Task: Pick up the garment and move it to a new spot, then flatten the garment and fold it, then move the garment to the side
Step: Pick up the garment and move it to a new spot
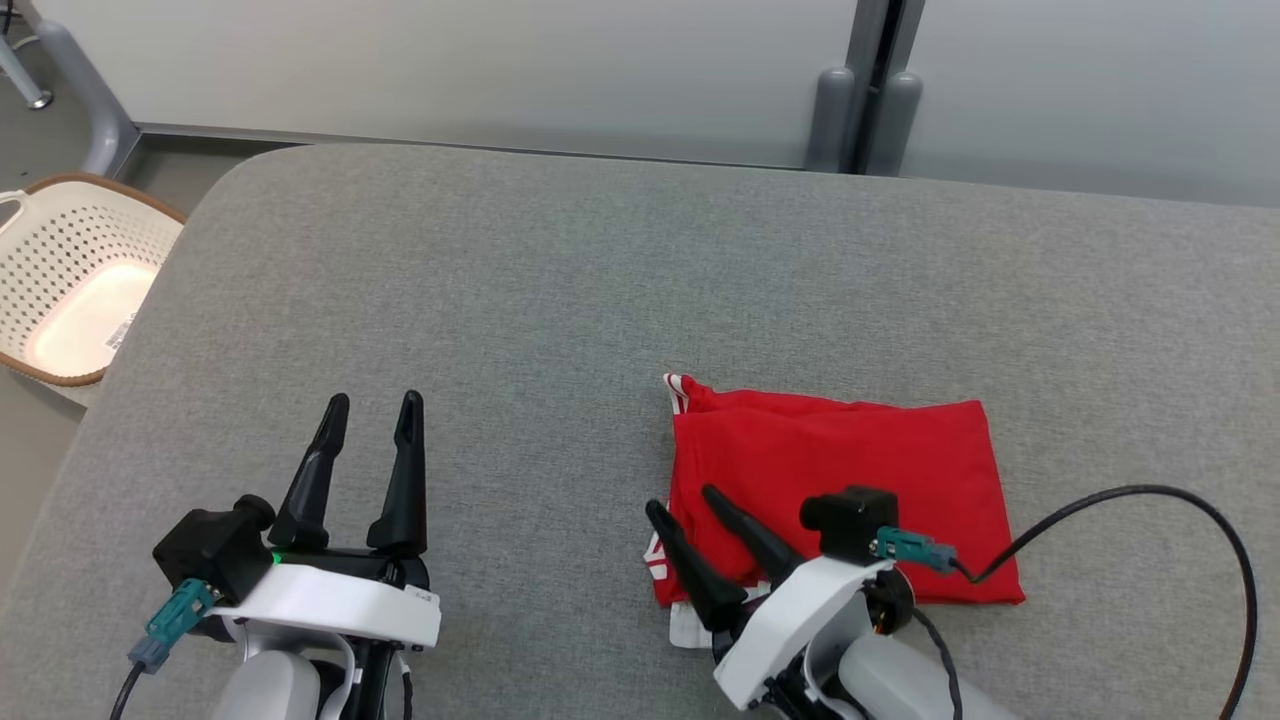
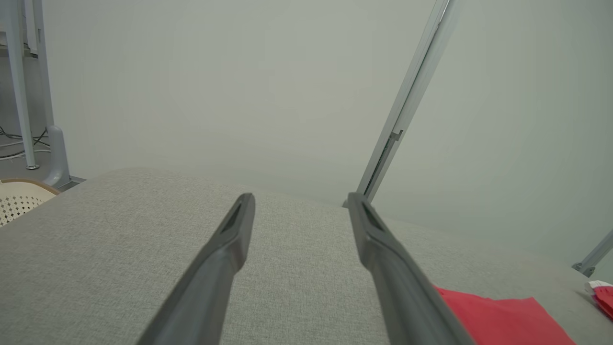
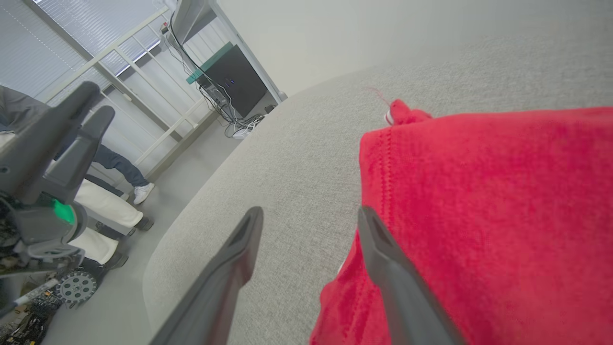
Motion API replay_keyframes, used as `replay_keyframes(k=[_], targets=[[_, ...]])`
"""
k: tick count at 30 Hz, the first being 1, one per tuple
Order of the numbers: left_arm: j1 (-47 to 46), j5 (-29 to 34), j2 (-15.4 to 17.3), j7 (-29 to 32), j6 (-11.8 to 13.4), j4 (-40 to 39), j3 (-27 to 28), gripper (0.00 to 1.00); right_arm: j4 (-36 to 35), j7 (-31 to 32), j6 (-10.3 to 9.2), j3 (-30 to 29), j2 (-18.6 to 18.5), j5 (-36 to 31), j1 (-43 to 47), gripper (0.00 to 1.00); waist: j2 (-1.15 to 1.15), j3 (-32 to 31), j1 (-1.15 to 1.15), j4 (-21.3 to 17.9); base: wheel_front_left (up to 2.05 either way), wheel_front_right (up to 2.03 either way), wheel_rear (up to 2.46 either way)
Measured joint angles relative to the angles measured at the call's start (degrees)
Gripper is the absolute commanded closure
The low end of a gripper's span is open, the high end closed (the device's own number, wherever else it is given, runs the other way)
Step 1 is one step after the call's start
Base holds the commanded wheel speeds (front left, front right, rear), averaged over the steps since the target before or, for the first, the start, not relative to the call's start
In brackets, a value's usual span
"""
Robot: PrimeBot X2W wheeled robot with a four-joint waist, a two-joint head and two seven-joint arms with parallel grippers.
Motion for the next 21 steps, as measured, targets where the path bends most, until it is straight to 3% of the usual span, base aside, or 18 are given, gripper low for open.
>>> replay_keyframes(k=[5,9,16,21], targets=[[0.01,0.02,-0.08,0.0,0.0,0.01,0.05,0.0,3.02,-1.43,0.0,-2.55,0.0,-2.34,-3.24,0.0,0.0,-0.25,0.0,-1.5,0.0,0.0,0.0],[-0.02,0.13,-0.07,0.01,0.0,-0.96,-0.25,0.0,5.25,-1.75,0.0,-8.18,-0.98,-10.79,-5.75,0.0,0.0,-0.31,0.0,-3.11,0.0,0.0,0.0],[-0.25,0.73,-0.08,0.0,0.0,-2.04,-0.79,0.0,-4.0,-1.81,0.0,-23.68,-8.43,-26.85,-1.97,0.0,0.0,-0.12,0.0,-5.47,0.0,0.0,0.0],[-0.26,1.05,-0.01,0.0,0.0,-1.97,-1.89,0.0,-10.88,-1.81,0.0,-31.79,-9.7,-34.35,2.96,0.0,0.0,-0.03,0.0,-6.32,0.0,0.0,0.0]])
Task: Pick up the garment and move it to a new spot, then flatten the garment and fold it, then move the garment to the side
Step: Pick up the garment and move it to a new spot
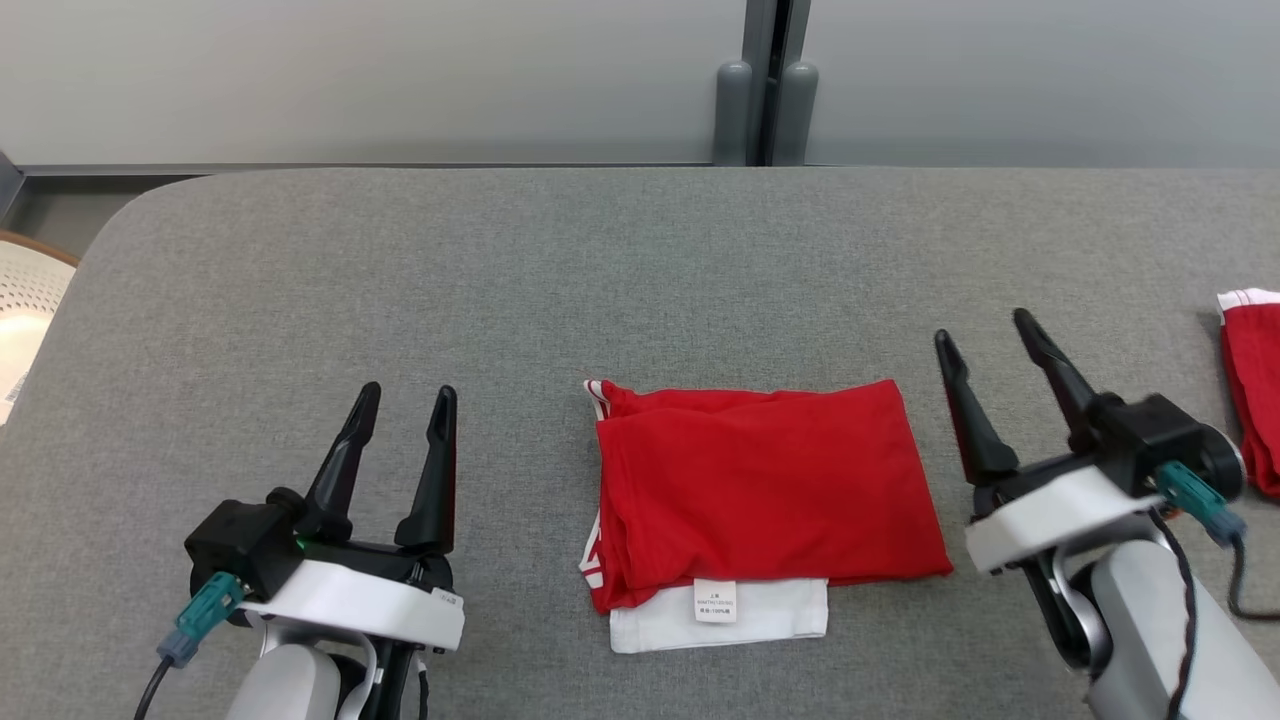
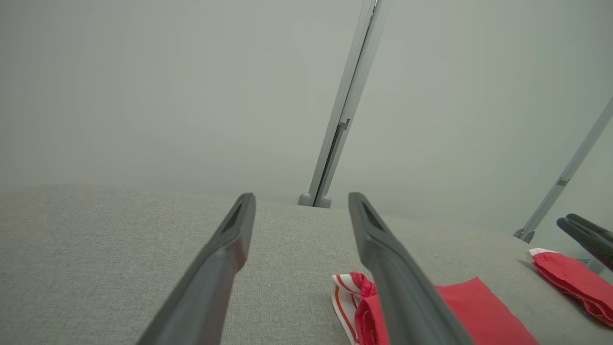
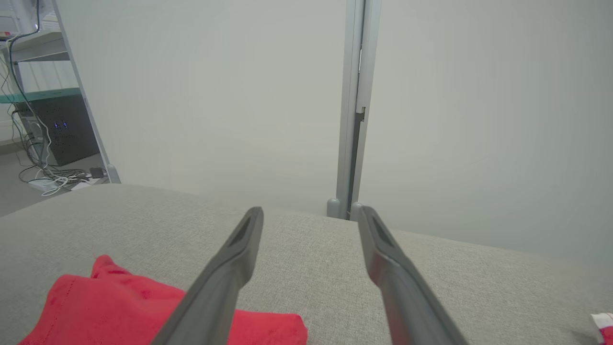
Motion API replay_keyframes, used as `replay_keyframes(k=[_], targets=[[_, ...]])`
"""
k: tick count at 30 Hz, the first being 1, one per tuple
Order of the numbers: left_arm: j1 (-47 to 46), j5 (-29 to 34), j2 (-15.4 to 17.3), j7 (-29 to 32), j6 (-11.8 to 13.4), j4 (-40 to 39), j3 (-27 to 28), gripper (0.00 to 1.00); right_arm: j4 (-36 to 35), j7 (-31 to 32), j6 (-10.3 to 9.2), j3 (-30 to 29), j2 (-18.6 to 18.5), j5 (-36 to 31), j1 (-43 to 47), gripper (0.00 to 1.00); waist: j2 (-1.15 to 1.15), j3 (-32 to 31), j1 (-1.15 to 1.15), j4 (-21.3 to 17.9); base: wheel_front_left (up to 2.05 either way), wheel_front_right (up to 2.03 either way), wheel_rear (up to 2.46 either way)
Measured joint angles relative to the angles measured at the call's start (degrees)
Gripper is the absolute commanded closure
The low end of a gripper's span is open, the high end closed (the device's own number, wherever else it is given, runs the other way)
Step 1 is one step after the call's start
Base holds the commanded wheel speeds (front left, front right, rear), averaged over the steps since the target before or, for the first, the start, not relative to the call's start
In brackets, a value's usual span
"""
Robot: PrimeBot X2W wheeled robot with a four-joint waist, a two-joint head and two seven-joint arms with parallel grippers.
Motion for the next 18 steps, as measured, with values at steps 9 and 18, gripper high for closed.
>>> replay_keyframes(k=[9,18], targets=[[0.16,3.33,0.51,0.0,0.0,0.56,-1.19,0.0,-11.94,-0.1,0.01,-11.99,4.59,-9.32,11.06,0.0,0.0,0.78,0.0,-1.01,0.0,0.0,0.0],[0.54,7.19,-0.25,0.0,0.0,1.48,0.71,0.0,-14.33,-0.1,0.01,-14.18,7.7,-11.25,14.34,0.0,0.0,1.17,0.0,-1.64,0.0,0.0,0.0]])
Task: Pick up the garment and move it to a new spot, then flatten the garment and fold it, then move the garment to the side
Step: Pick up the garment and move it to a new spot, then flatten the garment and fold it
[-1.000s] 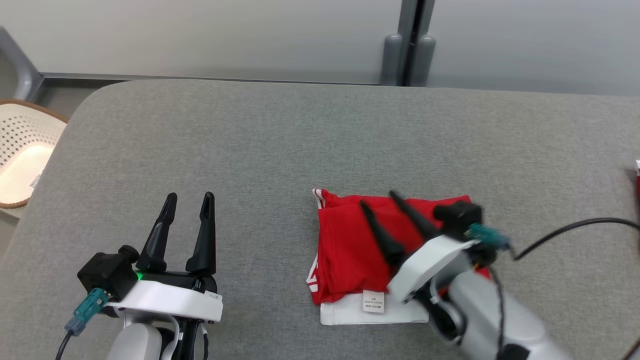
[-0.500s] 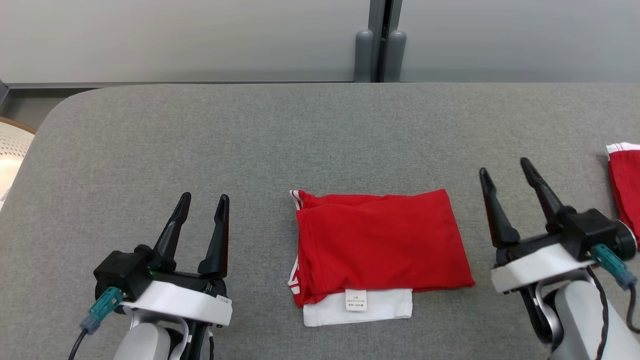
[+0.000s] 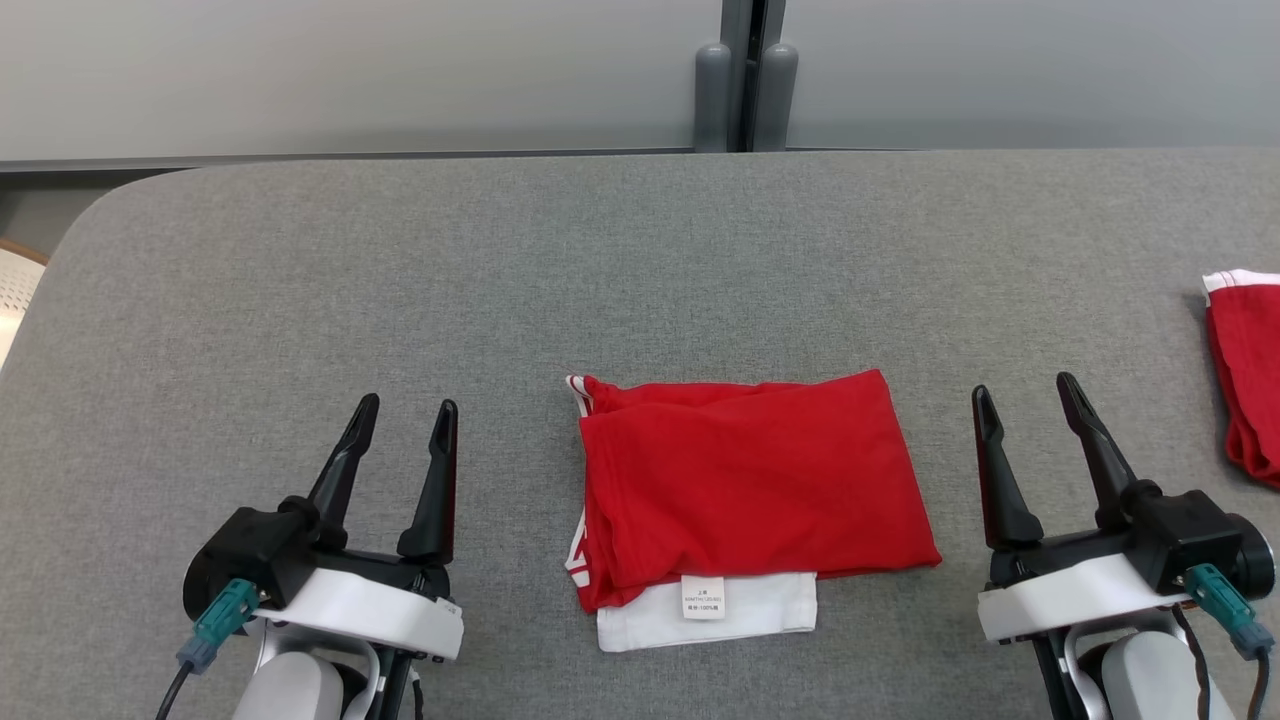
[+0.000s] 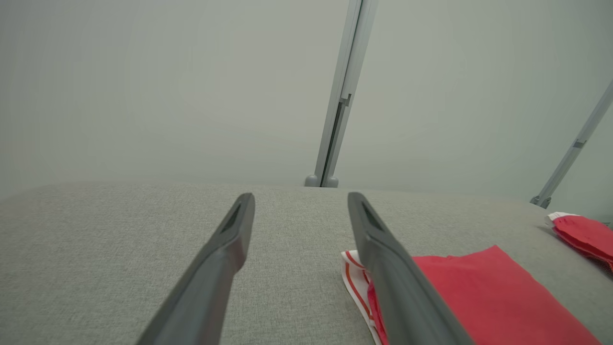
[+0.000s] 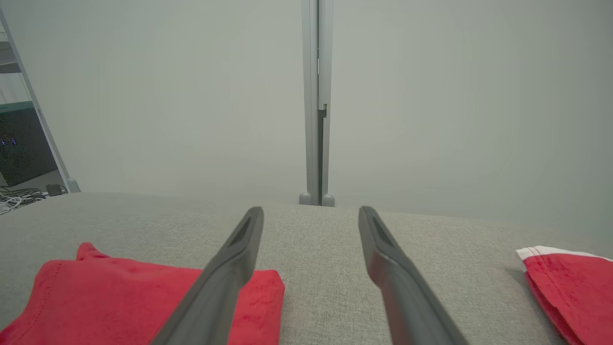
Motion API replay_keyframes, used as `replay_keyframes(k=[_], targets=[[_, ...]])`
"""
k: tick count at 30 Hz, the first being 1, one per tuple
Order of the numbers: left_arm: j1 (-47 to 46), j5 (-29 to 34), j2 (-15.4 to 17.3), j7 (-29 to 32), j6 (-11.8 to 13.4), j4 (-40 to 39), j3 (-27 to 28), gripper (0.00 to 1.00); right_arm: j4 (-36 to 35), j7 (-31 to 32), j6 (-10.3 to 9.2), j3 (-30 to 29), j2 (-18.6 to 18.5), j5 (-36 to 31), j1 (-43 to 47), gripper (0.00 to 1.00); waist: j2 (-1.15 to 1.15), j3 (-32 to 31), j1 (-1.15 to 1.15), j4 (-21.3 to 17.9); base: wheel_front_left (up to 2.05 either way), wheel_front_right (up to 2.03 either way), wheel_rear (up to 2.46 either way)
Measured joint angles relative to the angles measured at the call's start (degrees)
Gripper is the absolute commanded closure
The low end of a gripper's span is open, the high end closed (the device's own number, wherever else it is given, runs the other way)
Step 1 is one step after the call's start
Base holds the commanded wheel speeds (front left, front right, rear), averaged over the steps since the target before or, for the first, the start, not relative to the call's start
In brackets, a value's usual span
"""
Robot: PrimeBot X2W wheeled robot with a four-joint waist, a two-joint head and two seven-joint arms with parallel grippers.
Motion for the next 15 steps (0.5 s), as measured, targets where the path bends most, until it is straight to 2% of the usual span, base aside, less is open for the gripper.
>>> replay_keyframes(k=[3,15], targets=[[-0.03,0.14,-0.14,0.0,0.0,-0.07,0.08,0.0,1.41,0.0,-0.01,-0.46,0.42,0.49,-0.01,0.0,0.0,0.14,0.0,0.11,0.0,0.0,0.0],[-1.49,-0.56,-0.33,0.0,0.0,0.01,-3.03,0.0,14.73,0.14,0.0,2.59,1.58,4.92,-4.05,0.0,0.0,3.53,0.0,2.1,0.0,0.0,0.0]])
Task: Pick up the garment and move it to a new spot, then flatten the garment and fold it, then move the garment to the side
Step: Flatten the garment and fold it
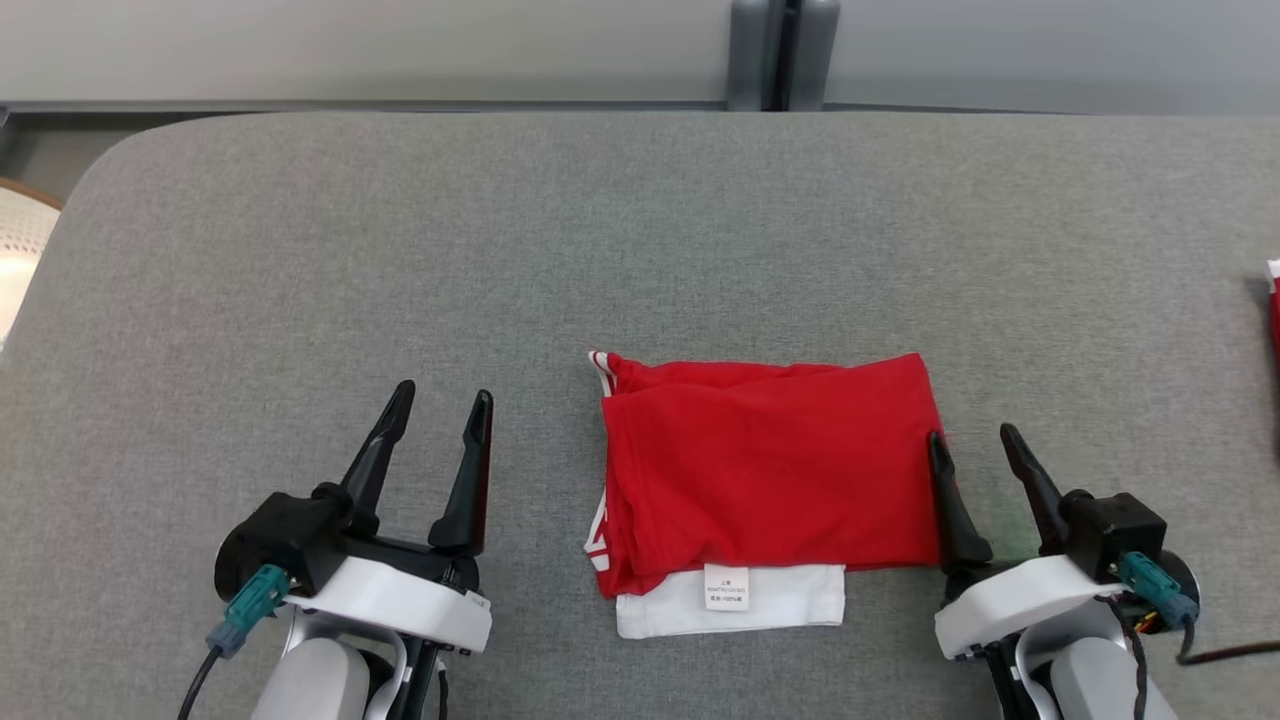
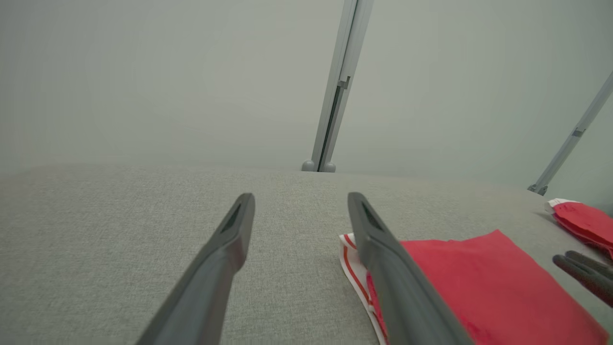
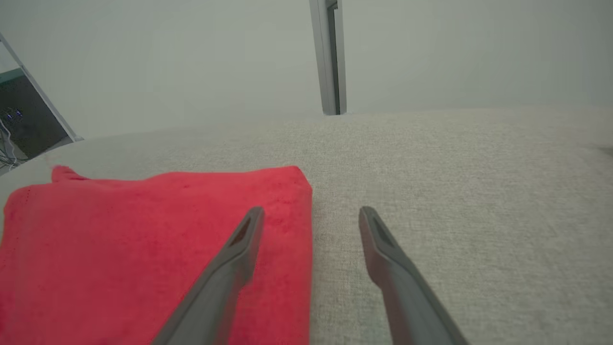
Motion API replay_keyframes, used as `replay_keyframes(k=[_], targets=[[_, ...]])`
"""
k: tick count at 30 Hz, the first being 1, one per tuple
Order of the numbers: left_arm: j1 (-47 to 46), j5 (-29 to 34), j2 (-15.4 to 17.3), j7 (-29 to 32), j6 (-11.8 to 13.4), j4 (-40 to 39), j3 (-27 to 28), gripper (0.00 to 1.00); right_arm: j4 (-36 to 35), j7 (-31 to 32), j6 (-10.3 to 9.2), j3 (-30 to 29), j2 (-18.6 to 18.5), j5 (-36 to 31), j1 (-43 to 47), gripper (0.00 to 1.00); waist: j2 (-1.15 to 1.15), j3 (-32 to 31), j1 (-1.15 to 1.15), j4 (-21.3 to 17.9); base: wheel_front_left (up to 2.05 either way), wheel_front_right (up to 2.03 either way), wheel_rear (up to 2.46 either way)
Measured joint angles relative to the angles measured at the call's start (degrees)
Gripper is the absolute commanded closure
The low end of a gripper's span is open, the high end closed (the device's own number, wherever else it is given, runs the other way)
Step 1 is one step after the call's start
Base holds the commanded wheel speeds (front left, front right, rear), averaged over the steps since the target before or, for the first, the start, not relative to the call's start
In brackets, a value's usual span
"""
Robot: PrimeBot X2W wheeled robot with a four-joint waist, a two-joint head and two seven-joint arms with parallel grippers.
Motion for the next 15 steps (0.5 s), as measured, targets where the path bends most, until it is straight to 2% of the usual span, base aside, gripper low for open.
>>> replay_keyframes(k=[9,10,11,12,15], targets=[[-1.29,-0.31,0.12,0.0,0.0,0.49,-1.13,0.0,8.37,1.4,-0.01,2.76,0.19,4.25,-3.53,0.0,0.0,2.0,0.0,1.79,0.0,0.0,0.0],[-1.41,-0.35,0.12,0.0,0.0,0.53,-1.18,0.0,9.07,1.44,-0.01,3.09,0.13,4.78,-3.97,0.35,0.0,2.03,0.0,1.87,0.0,0.0,0.0],[-1.48,-0.35,0.15,0.0,0.0,0.57,-1.19,0.0,9.58,1.48,-0.01,3.5,0.09,5.17,-4.36,0.84,0.0,2.01,0.0,1.89,0.0,0.0,0.0],[-1.57,-0.35,0.15,0.0,0.0,0.66,-1.2,0.0,10.13,1.47,-0.01,4.21,0.08,5.42,-4.7,1.0,0.0,1.95,0.0,1.87,0.0,0.0,0.0],[-1.61,-0.34,0.34,0.0,0.0,0.77,-1.21,0.0,11.03,1.34,-0.01,5.42,0.22,6.59,-5.5,1.0,0.0,1.46,0.0,1.49,0.0,0.0,0.0]])
